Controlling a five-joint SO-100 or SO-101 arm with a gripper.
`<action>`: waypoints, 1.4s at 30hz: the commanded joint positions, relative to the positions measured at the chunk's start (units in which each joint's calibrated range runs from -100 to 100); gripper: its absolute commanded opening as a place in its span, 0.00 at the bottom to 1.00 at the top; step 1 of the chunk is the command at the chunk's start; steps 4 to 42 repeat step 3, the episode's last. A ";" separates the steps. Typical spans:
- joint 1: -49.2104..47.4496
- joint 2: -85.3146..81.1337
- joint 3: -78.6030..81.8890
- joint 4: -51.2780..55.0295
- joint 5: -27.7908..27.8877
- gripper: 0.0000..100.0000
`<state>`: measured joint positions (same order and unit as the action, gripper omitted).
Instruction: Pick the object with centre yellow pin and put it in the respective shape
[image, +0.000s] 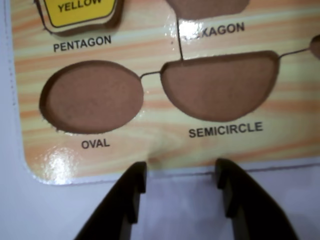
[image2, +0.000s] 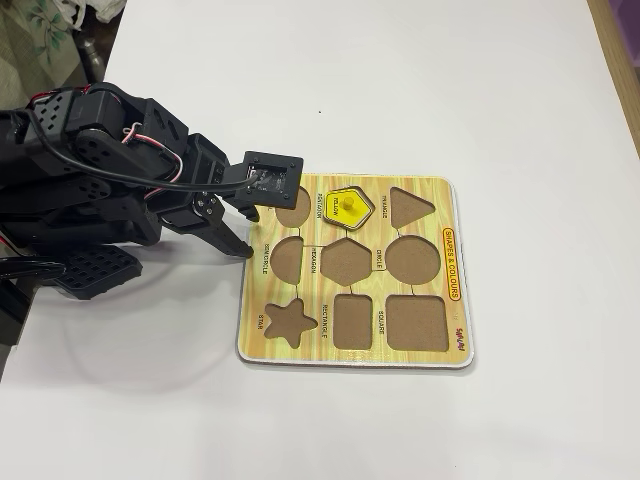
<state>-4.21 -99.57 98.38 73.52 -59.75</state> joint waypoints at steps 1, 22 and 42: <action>0.30 0.99 0.36 1.07 0.18 0.17; 0.30 0.99 0.36 1.07 0.18 0.17; 0.30 0.99 0.36 1.07 0.18 0.17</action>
